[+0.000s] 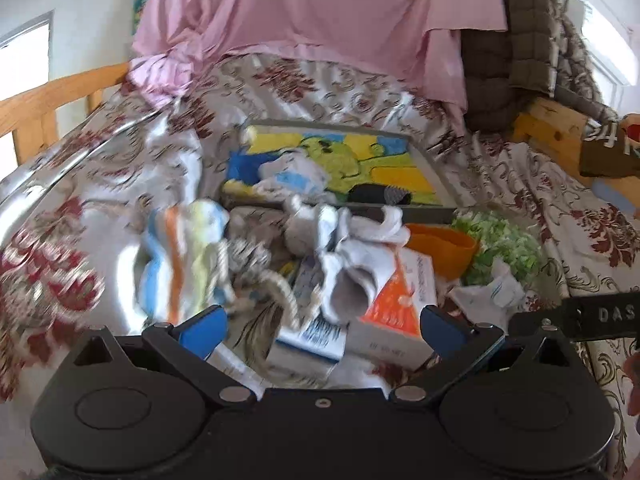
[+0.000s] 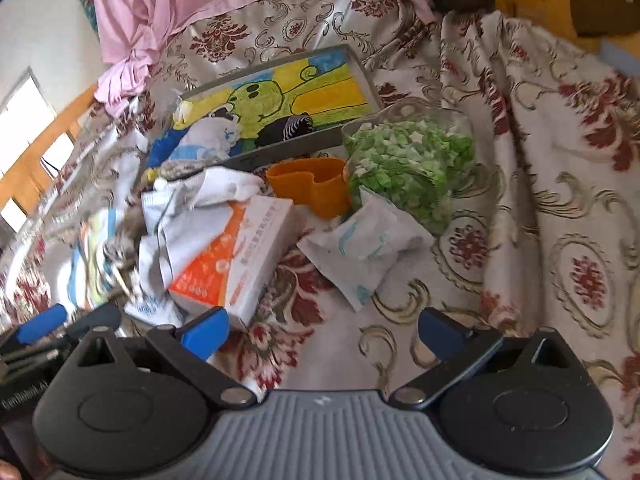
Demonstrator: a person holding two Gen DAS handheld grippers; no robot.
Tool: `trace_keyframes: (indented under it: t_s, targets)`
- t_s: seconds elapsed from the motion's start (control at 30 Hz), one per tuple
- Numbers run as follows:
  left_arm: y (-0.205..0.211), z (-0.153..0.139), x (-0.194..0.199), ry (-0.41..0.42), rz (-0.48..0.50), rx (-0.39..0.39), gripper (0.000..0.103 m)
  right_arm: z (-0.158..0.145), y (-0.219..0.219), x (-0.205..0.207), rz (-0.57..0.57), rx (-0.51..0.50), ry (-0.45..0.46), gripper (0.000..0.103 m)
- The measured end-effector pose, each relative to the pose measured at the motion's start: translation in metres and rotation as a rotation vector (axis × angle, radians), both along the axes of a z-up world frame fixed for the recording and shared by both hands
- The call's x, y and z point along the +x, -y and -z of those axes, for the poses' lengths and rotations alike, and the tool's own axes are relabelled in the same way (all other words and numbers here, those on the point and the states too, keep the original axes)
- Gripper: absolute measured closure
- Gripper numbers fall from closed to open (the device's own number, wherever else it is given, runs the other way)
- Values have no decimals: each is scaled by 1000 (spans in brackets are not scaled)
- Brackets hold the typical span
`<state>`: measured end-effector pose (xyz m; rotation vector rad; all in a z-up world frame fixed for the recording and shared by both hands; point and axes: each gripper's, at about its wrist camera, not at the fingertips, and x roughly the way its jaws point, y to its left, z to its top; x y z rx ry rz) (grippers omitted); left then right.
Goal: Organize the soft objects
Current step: 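Move both open tools back over the pile of items, then grasp a white sock with the left tool while the right tool grasps the white printed packet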
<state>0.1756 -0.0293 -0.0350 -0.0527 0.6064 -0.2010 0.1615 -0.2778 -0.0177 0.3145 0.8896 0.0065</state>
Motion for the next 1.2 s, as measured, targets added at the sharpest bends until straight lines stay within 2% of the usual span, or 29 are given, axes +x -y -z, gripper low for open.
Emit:
trace_keyframes:
  t_s: [0.13,0.23,0.5,0.67,0.77,0.87,0.97,1.03,1.1,1.2]
  targets:
    - [12,3,20,7,87,13,1,4,3,20,-4,-25,9,0]
    - [15,9,38,-8,104,-13,1,11,5,33,13,-28,0,0]
    - [12,27,74,-43,100,-73,1,33,31,58,140,92,-43,0]
    - [5,31,78,-89,104,-179,2,43,40,68,178,152,-68,1]
    - [5,35,81,-114,113,-213,11,48,39,74,184,159,-76,1]
    - [5,40,82,-131,119,-235,25,51,37,78,187,171,-76,3]
    - [7,41,83,-123,126,-253,35,54,32,83,169,178,-79,4]
    - [10,41,83,-110,146,-259,45,55,29,86,158,175,-81,4]
    - [16,41,82,-96,168,-241,49,56,26,88,152,173,-84,4]
    - [25,40,79,-60,199,-202,49,57,24,89,147,171,-85,4]
